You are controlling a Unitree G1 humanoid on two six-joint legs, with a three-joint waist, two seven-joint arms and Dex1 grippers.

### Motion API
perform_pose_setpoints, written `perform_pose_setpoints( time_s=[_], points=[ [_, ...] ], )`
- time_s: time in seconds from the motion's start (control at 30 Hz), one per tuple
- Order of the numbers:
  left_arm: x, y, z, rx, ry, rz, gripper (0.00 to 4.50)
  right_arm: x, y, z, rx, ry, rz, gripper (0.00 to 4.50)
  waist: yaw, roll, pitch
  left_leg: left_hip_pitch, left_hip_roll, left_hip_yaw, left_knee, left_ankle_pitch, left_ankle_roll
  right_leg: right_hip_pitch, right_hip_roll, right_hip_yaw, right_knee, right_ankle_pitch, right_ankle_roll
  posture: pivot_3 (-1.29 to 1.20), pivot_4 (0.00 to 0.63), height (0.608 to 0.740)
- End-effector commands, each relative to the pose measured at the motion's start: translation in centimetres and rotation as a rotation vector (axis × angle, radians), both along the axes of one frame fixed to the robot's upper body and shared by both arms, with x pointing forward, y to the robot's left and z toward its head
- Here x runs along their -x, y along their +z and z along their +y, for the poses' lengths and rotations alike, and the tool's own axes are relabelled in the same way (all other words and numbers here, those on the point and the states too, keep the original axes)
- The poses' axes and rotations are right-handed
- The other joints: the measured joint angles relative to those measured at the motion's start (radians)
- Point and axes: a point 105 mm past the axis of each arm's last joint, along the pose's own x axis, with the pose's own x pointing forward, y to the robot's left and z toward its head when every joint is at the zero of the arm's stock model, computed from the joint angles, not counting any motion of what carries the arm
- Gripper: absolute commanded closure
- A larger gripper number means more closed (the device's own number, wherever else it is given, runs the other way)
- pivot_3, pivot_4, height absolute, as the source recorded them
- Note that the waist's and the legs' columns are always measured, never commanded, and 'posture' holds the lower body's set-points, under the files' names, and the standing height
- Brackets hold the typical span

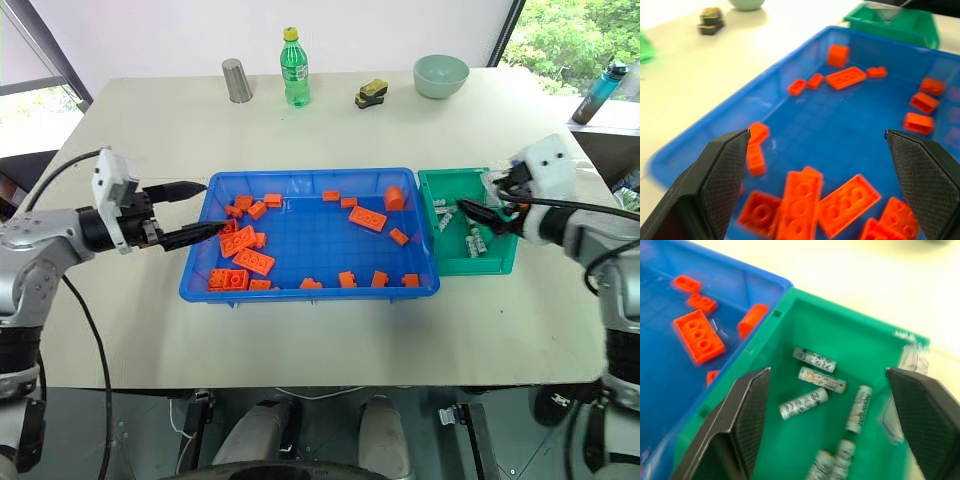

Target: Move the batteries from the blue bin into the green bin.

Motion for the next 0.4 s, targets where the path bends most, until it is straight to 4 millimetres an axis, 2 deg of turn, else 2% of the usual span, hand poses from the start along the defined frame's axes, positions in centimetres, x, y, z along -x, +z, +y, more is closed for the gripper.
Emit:
perform_pose_setpoints(
  time_s=[0.03, 0.17, 0.27, 0.4],
  points=[
    [0.1, 2.0, 2.0, -0.014, 0.035, -0.052, 0.0, 1.7, 2.5, -2.5, 0.105, 0.115, -0.063, 0.63, -0.002, 0.0, 0.0, 0.0, 0.0, 0.0, 0.0, 0.0, 0.0, 0.0, 0.0, 0.0, 0.0, 0.0, 0.0, 0.0, 0.15, 0.727],
    [0.1, 2.3, 4.6, -0.053, 0.085, -0.041, 0.0, 3.6, 2.4, -5.9, 0.177, 0.177, 0.004, 0.63, -0.006, 0.0, 0.0, 0.0, 0.001, 0.001, 0.0, 0.0, 0.0, 0.0, 0.001, 0.0, 0.0, 0.0, 0.0, 0.0, 0.15, 0.727],
    [0.4, 2.6, 6.0, -0.06, 0.1, -0.035, 0.0, 4.6, 2.1, -7.2, 0.176, 0.211, 0.041, 0.63, -0.01, 0.0, 0.0, 0.002, 0.002, 0.001, 0.0, 0.0, 0.0, 0.001, 0.001, 0.0, 0.0, 0.0, 0.0, 0.0, 0.15, 0.727],
    [0.3, 2.7, 6.4, -0.081, 0.109, -0.035, 0.0, 4.9, 0.8, -8.0, 0.195, 0.231, 0.086, 0.63, -0.016, 0.0, 0.0, 0.002, 0.002, 0.001, -0.001, 0.0, 0.0, 0.001, 0.001, 0.0, 0.0, 0.0, 0.0, 0.0, 0.15, 0.727]
  ],
)
